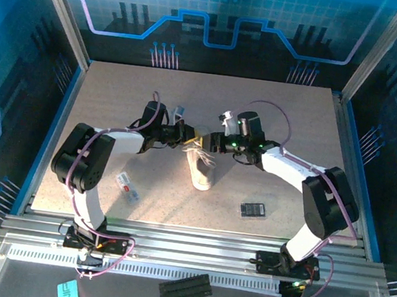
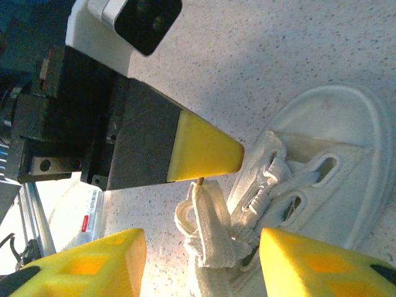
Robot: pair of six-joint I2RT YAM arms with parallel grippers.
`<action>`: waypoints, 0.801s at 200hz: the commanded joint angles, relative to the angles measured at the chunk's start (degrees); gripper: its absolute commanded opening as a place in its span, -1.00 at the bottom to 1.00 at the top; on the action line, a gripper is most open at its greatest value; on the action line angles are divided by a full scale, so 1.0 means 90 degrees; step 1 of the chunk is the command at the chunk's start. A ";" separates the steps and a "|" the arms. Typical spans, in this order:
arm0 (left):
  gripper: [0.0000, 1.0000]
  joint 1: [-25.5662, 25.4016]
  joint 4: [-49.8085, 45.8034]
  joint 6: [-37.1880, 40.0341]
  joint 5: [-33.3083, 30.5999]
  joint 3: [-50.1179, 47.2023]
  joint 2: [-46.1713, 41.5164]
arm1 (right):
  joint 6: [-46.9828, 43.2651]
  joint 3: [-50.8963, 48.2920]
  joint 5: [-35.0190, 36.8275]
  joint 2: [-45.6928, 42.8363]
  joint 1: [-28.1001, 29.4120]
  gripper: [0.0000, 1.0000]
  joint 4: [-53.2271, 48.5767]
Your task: Tie the shoes
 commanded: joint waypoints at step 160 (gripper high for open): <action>-1.00 0.0050 -0.0488 0.0400 -0.0113 0.0004 -0.0088 | -0.0089 -0.0225 -0.0372 0.0025 -0.0063 -0.15 -0.1009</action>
